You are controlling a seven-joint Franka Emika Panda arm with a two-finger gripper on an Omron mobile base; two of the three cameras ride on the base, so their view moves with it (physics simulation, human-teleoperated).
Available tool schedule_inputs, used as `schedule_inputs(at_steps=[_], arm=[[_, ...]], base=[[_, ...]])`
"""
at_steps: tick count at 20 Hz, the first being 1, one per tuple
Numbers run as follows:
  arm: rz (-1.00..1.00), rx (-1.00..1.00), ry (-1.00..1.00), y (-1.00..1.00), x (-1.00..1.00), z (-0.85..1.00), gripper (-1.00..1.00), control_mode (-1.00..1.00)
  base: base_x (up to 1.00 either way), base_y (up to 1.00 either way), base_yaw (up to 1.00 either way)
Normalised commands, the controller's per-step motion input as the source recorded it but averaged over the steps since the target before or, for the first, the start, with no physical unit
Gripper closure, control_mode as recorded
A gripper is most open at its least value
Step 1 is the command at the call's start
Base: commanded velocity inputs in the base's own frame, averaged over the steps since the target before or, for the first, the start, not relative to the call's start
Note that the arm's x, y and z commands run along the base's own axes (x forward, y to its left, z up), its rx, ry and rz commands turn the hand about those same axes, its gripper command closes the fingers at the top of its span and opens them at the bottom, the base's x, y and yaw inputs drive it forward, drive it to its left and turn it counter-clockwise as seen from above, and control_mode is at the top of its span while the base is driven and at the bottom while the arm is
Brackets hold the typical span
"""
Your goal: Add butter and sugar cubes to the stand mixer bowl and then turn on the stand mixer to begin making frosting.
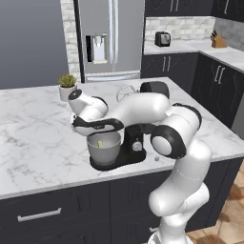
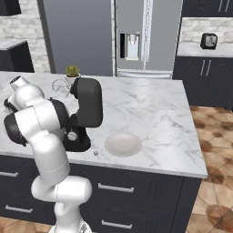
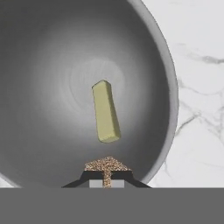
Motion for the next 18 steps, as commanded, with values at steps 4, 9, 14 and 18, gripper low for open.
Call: schedule_inputs(at_steps=[4,9,14,18], arm=[[-0.01,0.00,0.11,-0.31,0.04,-0.47,1.00,-1.00],[-0.01,0.00,0.04,-0.48,-0.13,-0.37,1.00,-1.00],[-0.01,0.00,-0.01,-0.61,-0.55,-0.13,1.00,-1.00],[0.00,0.00,0.00,-0.48,-0.27,-0.15,1.00,-1.00]], base=[[0.00,0.00,0.00],[0.00,0.00,0.00],[0.00,0.00,0.00],[0.00,0.00,0.00]])
